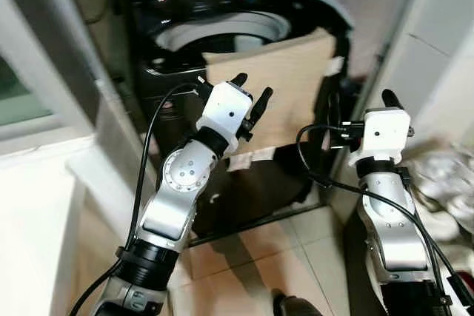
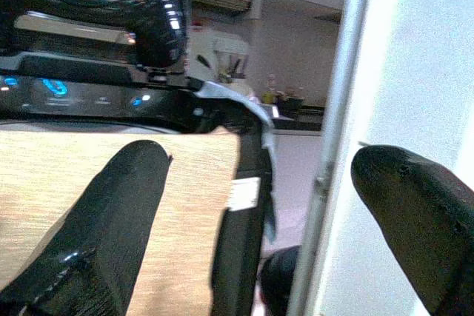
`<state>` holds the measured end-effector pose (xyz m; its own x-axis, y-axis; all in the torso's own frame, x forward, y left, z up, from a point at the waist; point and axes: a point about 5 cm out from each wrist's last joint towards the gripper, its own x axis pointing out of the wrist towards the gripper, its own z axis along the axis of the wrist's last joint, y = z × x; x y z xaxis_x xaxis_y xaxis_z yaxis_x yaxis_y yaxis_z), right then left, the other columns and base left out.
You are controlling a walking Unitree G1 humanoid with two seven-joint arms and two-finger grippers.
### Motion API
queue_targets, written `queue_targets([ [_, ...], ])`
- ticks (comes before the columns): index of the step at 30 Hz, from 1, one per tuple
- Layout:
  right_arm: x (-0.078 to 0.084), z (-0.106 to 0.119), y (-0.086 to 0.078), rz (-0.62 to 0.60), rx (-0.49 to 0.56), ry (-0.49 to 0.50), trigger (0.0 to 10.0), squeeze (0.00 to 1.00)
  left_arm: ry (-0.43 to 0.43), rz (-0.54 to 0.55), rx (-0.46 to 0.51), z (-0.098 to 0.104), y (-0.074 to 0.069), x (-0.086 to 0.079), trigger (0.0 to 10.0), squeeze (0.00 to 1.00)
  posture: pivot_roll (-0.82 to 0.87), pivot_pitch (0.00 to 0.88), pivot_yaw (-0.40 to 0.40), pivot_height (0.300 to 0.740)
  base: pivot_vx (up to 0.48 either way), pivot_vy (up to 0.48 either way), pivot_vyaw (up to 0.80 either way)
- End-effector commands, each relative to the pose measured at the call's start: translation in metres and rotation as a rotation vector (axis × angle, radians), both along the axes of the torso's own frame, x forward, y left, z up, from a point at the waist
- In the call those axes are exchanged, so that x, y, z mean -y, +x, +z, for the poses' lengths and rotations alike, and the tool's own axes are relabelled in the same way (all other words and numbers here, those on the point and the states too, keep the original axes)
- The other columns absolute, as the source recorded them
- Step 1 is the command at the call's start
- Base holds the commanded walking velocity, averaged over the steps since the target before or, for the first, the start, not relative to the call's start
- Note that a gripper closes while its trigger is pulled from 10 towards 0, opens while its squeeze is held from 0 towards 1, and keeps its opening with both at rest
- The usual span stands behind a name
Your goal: Clothes washing
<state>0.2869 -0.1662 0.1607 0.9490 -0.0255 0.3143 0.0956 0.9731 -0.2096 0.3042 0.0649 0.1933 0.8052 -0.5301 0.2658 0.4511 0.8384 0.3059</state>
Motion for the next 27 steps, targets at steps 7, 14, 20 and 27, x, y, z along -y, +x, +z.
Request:
queue_targets([
  [7, 0.025, -0.012, -0.020, -0.078, -0.010, 0.038, 10.0, 0.50, 0.007, 0.065, -0.333, -0.069, -0.008, -0.042, 10.0, 1.00, -0.19, 0.000, 0.093, 0.740, 0.000, 0.000, -0.56],
  [14, 0.042, -0.047, -0.063, -0.151, -0.102, -0.010, 10.0, 0.51, 0.082, 0.047, -0.491, -0.116, -0.034, -0.068, 10.0, 1.00, -0.21, 0.000, 0.118, 0.740, 0.000, 0.000, -0.55],
  [20, 0.043, -0.034, -0.060, -0.168, -0.046, -0.019, 10.0, 0.51, 0.061, 0.026, -0.373, -0.093, -0.014, -0.051, 10.0, 0.00, -0.24, 0.000, 0.125, 0.740, 0.000, 0.000, -0.55],
  [27, 0.040, -0.043, -0.058, -0.153, -0.074, 0.012, 10.0, 0.51, -0.025, 0.042, -0.380, -0.096, -0.005, -0.057, 10.0, 0.00, -0.24, 0.000, 0.119, 0.740, 0.000, 0.000, -0.55],
])
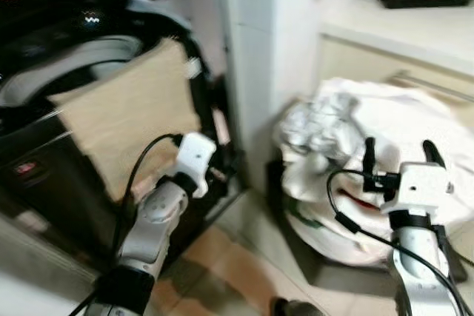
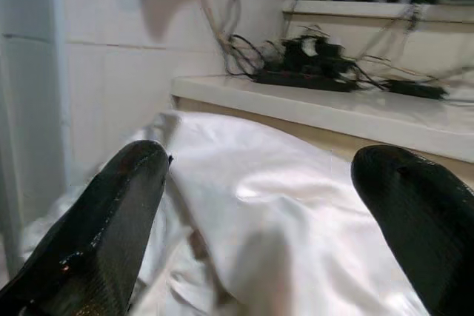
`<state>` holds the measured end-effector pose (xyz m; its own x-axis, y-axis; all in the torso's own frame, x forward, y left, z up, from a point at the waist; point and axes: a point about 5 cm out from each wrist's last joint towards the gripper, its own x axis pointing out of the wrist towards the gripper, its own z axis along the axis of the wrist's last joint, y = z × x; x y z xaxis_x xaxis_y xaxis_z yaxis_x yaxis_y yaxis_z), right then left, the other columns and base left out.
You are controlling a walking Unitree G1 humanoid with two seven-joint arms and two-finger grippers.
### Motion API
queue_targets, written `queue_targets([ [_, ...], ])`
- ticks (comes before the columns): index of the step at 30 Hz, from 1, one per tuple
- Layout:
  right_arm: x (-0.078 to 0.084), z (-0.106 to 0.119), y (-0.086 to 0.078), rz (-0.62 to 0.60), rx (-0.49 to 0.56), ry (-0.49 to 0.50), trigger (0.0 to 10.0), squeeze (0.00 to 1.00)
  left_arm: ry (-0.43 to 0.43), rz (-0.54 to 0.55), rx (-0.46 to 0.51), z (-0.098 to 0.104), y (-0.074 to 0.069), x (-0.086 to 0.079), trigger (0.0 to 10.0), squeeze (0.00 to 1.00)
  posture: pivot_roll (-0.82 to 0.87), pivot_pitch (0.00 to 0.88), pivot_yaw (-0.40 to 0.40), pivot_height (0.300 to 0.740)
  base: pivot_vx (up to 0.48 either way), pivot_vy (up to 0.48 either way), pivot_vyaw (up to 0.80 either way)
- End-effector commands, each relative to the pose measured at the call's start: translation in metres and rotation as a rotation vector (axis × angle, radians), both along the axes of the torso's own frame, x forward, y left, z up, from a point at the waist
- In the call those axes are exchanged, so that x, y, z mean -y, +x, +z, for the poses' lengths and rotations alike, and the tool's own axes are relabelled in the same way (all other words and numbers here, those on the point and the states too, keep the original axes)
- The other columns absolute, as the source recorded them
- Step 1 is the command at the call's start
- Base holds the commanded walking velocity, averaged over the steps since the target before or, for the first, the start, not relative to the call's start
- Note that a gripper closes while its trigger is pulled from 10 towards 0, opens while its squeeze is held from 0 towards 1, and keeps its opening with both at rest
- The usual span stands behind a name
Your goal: Clothes washing
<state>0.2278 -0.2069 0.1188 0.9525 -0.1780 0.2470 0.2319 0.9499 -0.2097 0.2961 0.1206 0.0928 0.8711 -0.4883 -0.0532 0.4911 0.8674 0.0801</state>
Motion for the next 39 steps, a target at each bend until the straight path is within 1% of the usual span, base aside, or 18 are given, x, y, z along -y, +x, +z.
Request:
queue_targets([
  [1, 0.003, -0.005, 0.000, -0.007, -0.013, 0.045, 10.0, 0.51, -0.044, 0.054, -0.020, 0.002, 0.005, -0.009, 10.0, 0.00, -0.24, 0.000, 0.119, 0.740, 0.000, 0.000, -0.52],
  [2, 0.011, -0.016, -0.007, -0.029, -0.035, 0.111, 10.0, 0.51, -0.117, 0.112, -0.073, -0.003, 0.005, -0.018, 10.0, 0.00, -0.24, 0.000, 0.116, 0.740, 0.000, 0.000, -0.51],
  [3, 0.014, -0.022, -0.011, -0.040, -0.049, 0.157, 10.0, 0.50, -0.140, 0.112, -0.087, -0.005, 0.002, -0.018, 10.0, 0.00, -0.24, 0.000, 0.116, 0.740, 0.000, 0.000, -0.50],
  [4, 0.014, -0.024, -0.013, -0.043, -0.054, 0.186, 10.0, 0.48, -0.164, 0.105, -0.099, -0.006, 0.000, -0.014, 10.0, 0.00, -0.24, 0.000, 0.117, 0.740, 0.000, 0.000, -0.51],
  [5, 0.014, -0.025, -0.013, -0.043, -0.055, 0.198, 10.0, 0.48, -0.177, 0.103, -0.105, -0.006, -0.001, -0.012, 10.0, 0.00, -0.24, 0.000, 0.117, 0.740, 0.000, 0.000, -0.51],
  [6, 0.011, -0.024, -0.012, -0.035, -0.048, 0.204, 10.0, 0.47, -0.196, 0.088, -0.102, -0.004, -0.001, -0.005, 10.0, 0.00, -0.24, 0.000, 0.116, 0.740, 0.000, 0.000, -0.51],
  [11, 0.009, -0.013, -0.003, -0.007, 0.005, 0.176, 10.0, 0.47, -0.137, 0.022, 0.000, 0.014, 0.003, 0.003, 10.0, 0.00, -0.24, 0.000, 0.116, 0.740, 0.000, 0.000, -0.51],
  [13, 0.006, -0.011, 0.001, -0.008, 0.000, 0.153, 10.0, 0.47, -0.078, -0.014, 0.051, 0.021, 0.004, 0.011, 10.0, 0.00, -0.24, 0.000, 0.117, 0.740, 0.000, 0.000, -0.51],
  [14, 0.006, -0.009, 0.004, -0.004, 0.007, 0.147, 10.0, 0.48, -0.078, -0.042, 0.075, 0.025, 0.005, 0.016, 10.0, 0.00, -0.25, 0.000, 0.119, 0.740, 0.000, 0.000, -0.51],
  [17, 0.005, -0.002, 0.010, 0.004, 0.025, 0.117, 10.0, 0.46, -0.077, -0.077, 0.111, 0.033, 0.007, 0.022, 10.0, 0.00, -0.26, 0.000, 0.123, 0.740, 0.100, -0.111, -0.50],
  [20, 0.004, 0.000, 0.013, 0.009, 0.019, 0.095, 10.0, 0.45, -0.079, -0.084, 0.117, 0.036, 0.009, 0.025, 10.0, 0.00, -0.26, 0.000, 0.124, 0.731, 0.323, -0.339, -0.31],
  [29, -0.003, 0.003, 0.016, 0.023, 0.027, 0.084, 10.0, 0.45, -0.074, -0.114, 0.137, 0.039, 0.011, 0.033, 10.0, 0.00, -0.26, 0.000, 0.132, 0.731, 0.356, -0.318, 0.00],
  [31, -0.003, 0.003, 0.016, 0.023, 0.027, 0.083, 10.0, 0.45, -0.072, -0.107, 0.141, 0.039, 0.012, 0.032, 10.0, 0.00, -0.26, 0.000, 0.132, 0.731, 0.375, -0.296, 0.00],
  [32, -0.003, 0.004, 0.017, 0.026, 0.027, 0.083, 10.0, 0.45, -0.053, -0.091, 0.143, 0.039, 0.014, 0.031, 10.0, 0.00, -0.26, 0.000, 0.132, 0.731, 0.386, -0.281, 0.00],
  [34, -0.005, 0.006, 0.021, 0.038, 0.025, 0.088, 10.0, 0.45, -0.076, -0.060, 0.139, 0.041, 0.017, 0.028, 10.0, 0.00, -0.26, 0.000, 0.132, 0.731, 0.000, 0.000, 0.00],
  [36, -0.006, 0.011, 0.027, 0.048, 0.021, 0.109, 10.0, 0.42, -0.073, -0.053, 0.141, 0.042, 0.019, 0.026, 10.0, 0.00, -0.26, 0.000, 0.132, 0.731, 0.000, 0.000, 0.00],
  [37, -0.008, 0.017, 0.032, 0.057, 0.018, 0.123, 10.0, 0.00, -0.063, -0.051, 0.145, 0.043, 0.020, 0.024, 10.0, 0.00, -0.26, 0.000, 0.131, 0.731, 0.000, 0.000, 0.00],
  [39, -0.009, 0.023, 0.035, 0.057, 0.015, 0.120, 10.0, 0.00, -0.061, -0.049, 0.146, 0.043, 0.020, 0.023, 10.0, 0.00, -0.26, 0.000, 0.131, 0.731, 0.000, 0.000, 0.00],
])
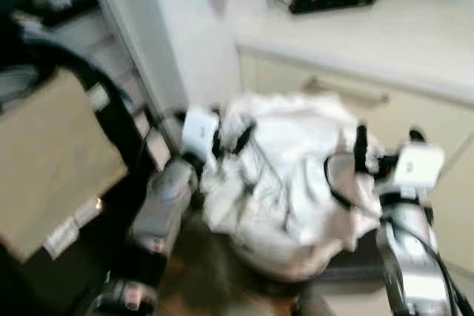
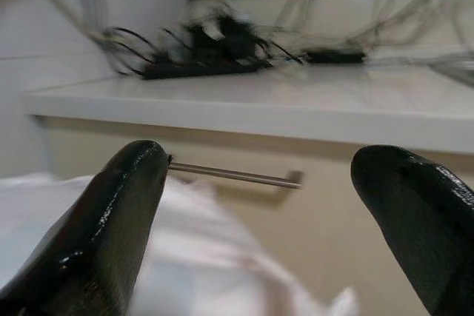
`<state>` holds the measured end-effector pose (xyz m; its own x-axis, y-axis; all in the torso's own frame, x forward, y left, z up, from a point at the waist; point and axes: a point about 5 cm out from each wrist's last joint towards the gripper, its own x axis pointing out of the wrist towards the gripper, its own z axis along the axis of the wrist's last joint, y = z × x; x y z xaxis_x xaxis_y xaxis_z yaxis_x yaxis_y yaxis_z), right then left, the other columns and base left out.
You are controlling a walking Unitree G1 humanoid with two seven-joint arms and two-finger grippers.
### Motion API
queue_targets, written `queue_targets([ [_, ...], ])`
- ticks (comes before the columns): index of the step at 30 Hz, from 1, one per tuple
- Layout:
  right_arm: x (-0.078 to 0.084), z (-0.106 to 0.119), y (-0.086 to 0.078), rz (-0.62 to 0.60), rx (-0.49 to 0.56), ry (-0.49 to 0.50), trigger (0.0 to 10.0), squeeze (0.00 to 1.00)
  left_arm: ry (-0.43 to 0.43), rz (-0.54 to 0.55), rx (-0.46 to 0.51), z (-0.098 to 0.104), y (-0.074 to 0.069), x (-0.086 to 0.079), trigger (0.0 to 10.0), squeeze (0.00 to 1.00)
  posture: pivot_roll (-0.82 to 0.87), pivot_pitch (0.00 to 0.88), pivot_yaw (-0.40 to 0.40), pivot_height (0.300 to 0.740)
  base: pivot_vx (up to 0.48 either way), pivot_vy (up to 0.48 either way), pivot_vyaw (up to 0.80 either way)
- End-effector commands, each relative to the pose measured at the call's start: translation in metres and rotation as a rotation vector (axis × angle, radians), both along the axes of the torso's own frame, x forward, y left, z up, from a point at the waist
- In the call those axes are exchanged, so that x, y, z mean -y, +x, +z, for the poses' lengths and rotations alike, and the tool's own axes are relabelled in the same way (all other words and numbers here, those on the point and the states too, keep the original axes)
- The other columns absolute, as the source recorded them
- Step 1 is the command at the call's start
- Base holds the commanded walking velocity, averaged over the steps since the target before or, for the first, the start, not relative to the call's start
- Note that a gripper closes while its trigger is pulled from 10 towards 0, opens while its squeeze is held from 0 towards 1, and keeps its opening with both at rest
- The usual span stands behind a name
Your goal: Clothes washing
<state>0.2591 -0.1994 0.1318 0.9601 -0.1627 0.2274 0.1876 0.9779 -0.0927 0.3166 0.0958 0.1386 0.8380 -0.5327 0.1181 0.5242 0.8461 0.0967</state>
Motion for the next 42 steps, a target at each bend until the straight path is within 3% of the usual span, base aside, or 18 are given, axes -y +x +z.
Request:
queue_targets([
  [1, -0.004, 0.020, 0.008, 0.015, 0.015, 0.001, 10.0, 0.00, 0.015, 0.009, -0.010, -0.004, -0.002, -0.003, 10.0, 0.00, -0.25, 0.000, 0.130, 0.731, 0.000, 0.000, 0.00],
  [5, -0.003, 0.027, 0.011, 0.020, 0.000, 0.036, 10.0, 0.00, 0.017, 0.009, -0.011, -0.005, -0.003, -0.004, 10.0, 0.00, -0.25, 0.000, 0.127, 0.731, 0.000, 0.000, 0.00],
  [7, -0.002, 0.031, 0.016, 0.053, -0.047, 0.101, 10.0, 0.00, 0.019, 0.015, -0.014, -0.006, -0.004, -0.005, 10.0, 0.00, -0.25, 0.000, 0.124, 0.731, 0.000, 0.000, 0.00],
  [11, -0.001, 0.052, 0.022, 0.140, -0.033, 0.101, 10.0, 0.00, 0.019, 0.023, -0.010, -0.005, -0.003, -0.007, 10.0, 0.00, -0.25, 0.000, 0.122, 0.731, 0.000, 0.000, 0.00],
  [14, -0.001, 0.057, 0.026, 0.178, -0.060, 0.161, 10.0, 0.00, 0.022, 0.027, -0.005, -0.004, -0.003, -0.008, 10.0, 0.00, -0.25, 0.000, 0.121, 0.731, 0.000, 0.000, 0.00],
  [16, 0.007, 0.051, 0.036, 0.172, -0.121, 0.291, 10.0, 0.00, 0.021, 0.033, 0.006, -0.001, -0.001, -0.008, 10.0, 0.00, -0.25, 0.000, 0.120, 0.731, 0.000, 0.000, 0.00],
  [19, 0.010, 0.045, 0.043, 0.177, -0.145, 0.313, 10.0, 0.00, 0.019, 0.036, 0.015, 0.002, 0.001, -0.008, 10.0, 0.00, -0.25, 0.000, 0.123, 0.731, 0.000, 0.000, 0.00],
  [27, 0.010, 0.017, 0.091, 0.209, -0.308, 0.434, 10.0, 0.00, 0.033, 0.032, 0.080, 0.024, -0.009, -0.011, 10.0, 0.00, -0.14, 0.008, 0.098, 0.731, 0.000, 0.000, 0.00],
  [29, 0.002, 0.022, 0.098, 0.230, -0.326, 0.321, 10.0, 0.00, 0.044, 0.050, 0.095, 0.029, -0.012, -0.017, 10.0, 0.00, -0.10, 0.024, 0.081, 0.731, 0.000, 0.000, 0.00],
  [30, 0.002, 0.022, 0.098, 0.230, -0.326, 0.321, 10.0, 0.00, 0.044, 0.050, 0.095, 0.029, -0.012, -0.017, 10.0, 0.00, -0.10, 0.024, 0.081, 0.731, 0.000, 0.000, 0.00],
  [31, -0.006, 0.025, 0.105, 0.267, -0.351, 0.176, 10.0, 0.00, 0.048, 0.078, 0.103, 0.032, -0.014, -0.024, 10.0, 0.00, -0.08, 0.027, 0.073, 0.731, 0.000, 0.000, 0.00],
  [32, -0.007, 0.025, 0.108, 0.280, -0.366, 0.119, 10.0, 0.00, 0.049, 0.091, 0.105, 0.032, -0.015, -0.026, 10.0, 0.00, -0.08, 0.027, 0.073, 0.731, 0.000, 0.000, 0.00],
  [33, -0.007, 0.025, 0.108, 0.280, -0.366, 0.119, 10.0, 0.00, 0.049, 0.091, 0.105, 0.032, -0.015, -0.026, 10.0, 0.00, -0.08, 0.027, 0.073, 0.731, 0.000, 0.000, 0.00],
  [36, -0.006, 0.026, 0.122, 0.287, -0.429, -0.175, 10.0, 0.00, 0.056, 0.115, 0.101, 0.033, -0.019, -0.030, 10.0, 0.00, -0.05, 0.032, 0.044, 0.731, 0.000, 0.000, 0.00],
  [42, -0.006, 0.009, 0.129, 0.301, -0.545, -0.279, 10.0, 0.00, 0.060, 0.179, 0.109, 0.040, -0.030, -0.039, 10.0, 0.00, 0.01, 0.051, -0.010, 0.731, 0.000, 0.000, 0.00],
])
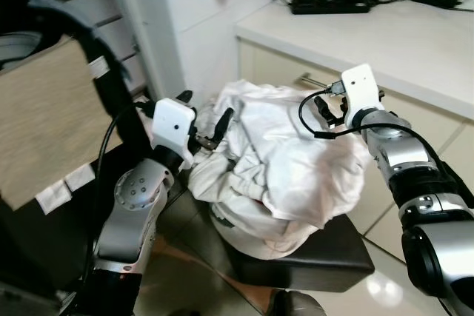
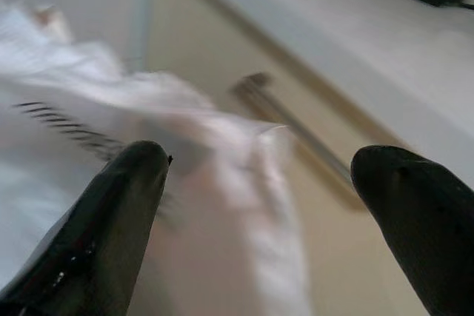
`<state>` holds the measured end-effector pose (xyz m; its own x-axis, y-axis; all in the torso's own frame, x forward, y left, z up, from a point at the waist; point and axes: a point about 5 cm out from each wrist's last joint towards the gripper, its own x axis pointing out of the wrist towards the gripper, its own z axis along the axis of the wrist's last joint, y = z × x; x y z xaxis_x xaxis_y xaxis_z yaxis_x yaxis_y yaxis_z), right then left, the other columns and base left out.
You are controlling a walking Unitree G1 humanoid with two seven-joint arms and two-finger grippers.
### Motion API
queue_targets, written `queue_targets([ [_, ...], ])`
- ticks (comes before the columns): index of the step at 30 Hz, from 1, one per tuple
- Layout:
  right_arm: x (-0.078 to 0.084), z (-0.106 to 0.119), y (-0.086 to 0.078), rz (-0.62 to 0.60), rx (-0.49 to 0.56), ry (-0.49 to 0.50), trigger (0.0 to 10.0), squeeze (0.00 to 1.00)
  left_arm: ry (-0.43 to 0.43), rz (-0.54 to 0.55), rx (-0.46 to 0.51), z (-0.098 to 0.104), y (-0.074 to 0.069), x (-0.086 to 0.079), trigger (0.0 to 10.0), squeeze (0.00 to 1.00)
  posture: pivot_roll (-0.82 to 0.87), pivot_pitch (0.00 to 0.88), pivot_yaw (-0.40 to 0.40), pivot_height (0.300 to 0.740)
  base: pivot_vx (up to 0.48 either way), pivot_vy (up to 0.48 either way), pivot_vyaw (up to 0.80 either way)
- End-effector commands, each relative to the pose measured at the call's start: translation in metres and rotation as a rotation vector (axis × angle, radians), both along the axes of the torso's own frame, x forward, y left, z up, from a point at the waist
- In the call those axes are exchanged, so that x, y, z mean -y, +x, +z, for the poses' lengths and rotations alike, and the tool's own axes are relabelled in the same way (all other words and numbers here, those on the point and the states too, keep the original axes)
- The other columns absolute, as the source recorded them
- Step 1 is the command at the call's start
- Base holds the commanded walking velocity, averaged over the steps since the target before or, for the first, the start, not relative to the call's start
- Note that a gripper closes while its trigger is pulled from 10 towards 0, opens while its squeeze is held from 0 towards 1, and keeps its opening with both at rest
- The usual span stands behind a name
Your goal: Clothes washing
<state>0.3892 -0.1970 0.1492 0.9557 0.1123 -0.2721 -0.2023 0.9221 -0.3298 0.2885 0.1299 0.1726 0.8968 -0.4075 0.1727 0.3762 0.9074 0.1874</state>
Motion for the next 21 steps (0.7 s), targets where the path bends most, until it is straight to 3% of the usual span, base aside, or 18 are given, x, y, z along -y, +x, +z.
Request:
queue_targets([
  [1, -0.007, -0.016, -0.002, 0.030, -0.059, -0.053, 10.0, 0.00, 0.010, 0.028, 0.022, 0.008, -0.004, -0.006, 10.0, 0.00, 0.03, 0.060, -0.018, 0.731, 0.000, 0.000, 0.00],
  [6, -0.026, -0.032, -0.005, 0.117, -0.141, -0.077, 10.0, 0.00, 0.022, 0.056, 0.038, 0.017, -0.012, -0.011, 10.0, 0.00, 0.07, 0.078, -0.033, 0.731, 0.000, 0.000, 0.00],
  [10, -0.043, -0.051, -0.013, 0.150, -0.244, 0.033, 10.0, 0.00, 0.034, 0.077, 0.041, 0.021, -0.017, -0.015, 10.0, 0.00, 0.09, 0.089, -0.042, 0.731, 0.000, 0.000, 0.00],
  [13, -0.045, -0.055, -0.014, 0.140, -0.259, 0.072, 10.0, 0.00, 0.037, 0.080, 0.038, 0.021, -0.017, -0.015, 10.0, 0.00, 0.09, 0.091, -0.042, 0.731, 0.000, 0.000, 0.00],
  [14, -0.044, -0.055, -0.014, 0.103, -0.253, 0.127, 0.0, 0.00, 0.039, 0.082, 0.035, 0.022, -0.018, -0.014, 10.0, 0.00, 0.09, 0.091, -0.042, 0.731, 0.000, 0.000, 0.00],
  [17, -0.042, -0.055, -0.014, 0.080, -0.250, 0.204, 0.0, 0.00, 0.038, 0.083, 0.031, 0.023, -0.017, -0.013, 10.0, 0.00, 0.09, 0.089, -0.037, 0.731, 0.000, 0.000, 0.00],
  [21, -0.038, -0.058, -0.016, 0.062, -0.253, 0.216, 0.0, 0.00, 0.035, 0.075, 0.028, 0.024, -0.016, -0.011, 10.0, 0.00, 0.07, 0.081, -0.027, 0.731, 0.000, 0.000, 0.00],
])
